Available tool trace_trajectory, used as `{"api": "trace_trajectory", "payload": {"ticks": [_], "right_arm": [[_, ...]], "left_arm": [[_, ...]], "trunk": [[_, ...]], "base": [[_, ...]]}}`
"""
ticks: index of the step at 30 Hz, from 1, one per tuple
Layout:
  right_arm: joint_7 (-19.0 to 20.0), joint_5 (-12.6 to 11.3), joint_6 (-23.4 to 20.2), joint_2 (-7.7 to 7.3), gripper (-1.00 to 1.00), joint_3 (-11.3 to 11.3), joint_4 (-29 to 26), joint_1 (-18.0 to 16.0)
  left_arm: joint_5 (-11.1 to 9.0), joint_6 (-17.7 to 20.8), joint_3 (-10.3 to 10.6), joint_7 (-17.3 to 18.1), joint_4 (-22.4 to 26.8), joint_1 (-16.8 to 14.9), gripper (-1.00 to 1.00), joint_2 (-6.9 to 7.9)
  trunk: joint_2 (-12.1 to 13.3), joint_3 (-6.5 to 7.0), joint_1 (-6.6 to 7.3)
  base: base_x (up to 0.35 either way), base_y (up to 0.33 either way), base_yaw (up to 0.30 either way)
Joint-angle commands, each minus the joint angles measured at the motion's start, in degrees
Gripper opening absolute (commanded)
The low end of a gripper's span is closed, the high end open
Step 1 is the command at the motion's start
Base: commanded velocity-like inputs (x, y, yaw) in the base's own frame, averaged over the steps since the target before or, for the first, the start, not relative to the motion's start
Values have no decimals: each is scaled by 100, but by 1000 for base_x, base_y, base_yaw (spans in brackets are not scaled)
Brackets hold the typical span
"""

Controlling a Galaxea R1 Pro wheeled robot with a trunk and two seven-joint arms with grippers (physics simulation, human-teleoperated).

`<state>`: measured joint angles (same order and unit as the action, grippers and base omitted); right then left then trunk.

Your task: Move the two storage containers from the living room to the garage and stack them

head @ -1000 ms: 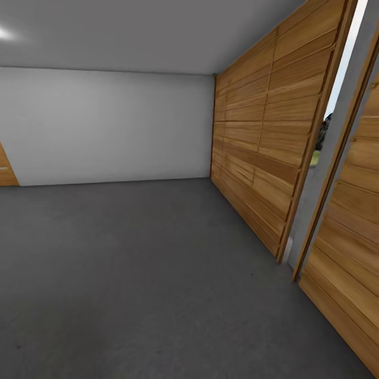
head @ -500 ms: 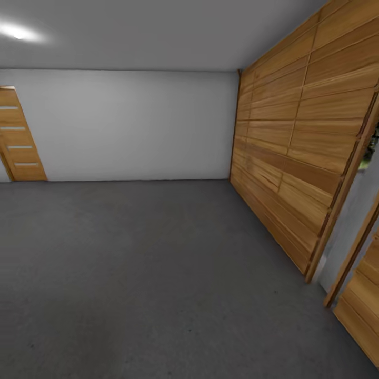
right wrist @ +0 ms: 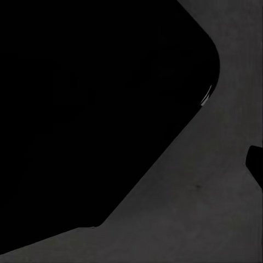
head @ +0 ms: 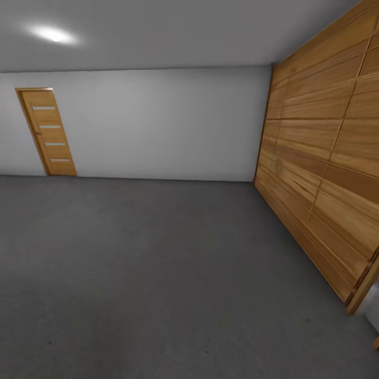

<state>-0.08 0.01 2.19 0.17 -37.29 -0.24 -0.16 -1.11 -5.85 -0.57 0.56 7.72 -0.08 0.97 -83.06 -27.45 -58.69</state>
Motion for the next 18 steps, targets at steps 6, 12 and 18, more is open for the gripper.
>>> {"api": "trace_trajectory", "payload": {"ticks": [6,12,18], "right_arm": [[-1,-8,18,0,100,-7,3,-2],[-1,-9,18,0,100,-7,-1,-2],[-1,-17,18,0,100,-7,1,-2]], "left_arm": [[-12,-12,-5,6,2,-1,100,0],[-12,-12,-5,6,1,-1,100,0],[-12,-12,-5,6,1,-1,100,0]], "trunk": [[-2,-17,-3],[-2,-30,-3],[-2,-42,-3]], "base": [[322,0,265],[322,0,265],[322,0,265]]}}
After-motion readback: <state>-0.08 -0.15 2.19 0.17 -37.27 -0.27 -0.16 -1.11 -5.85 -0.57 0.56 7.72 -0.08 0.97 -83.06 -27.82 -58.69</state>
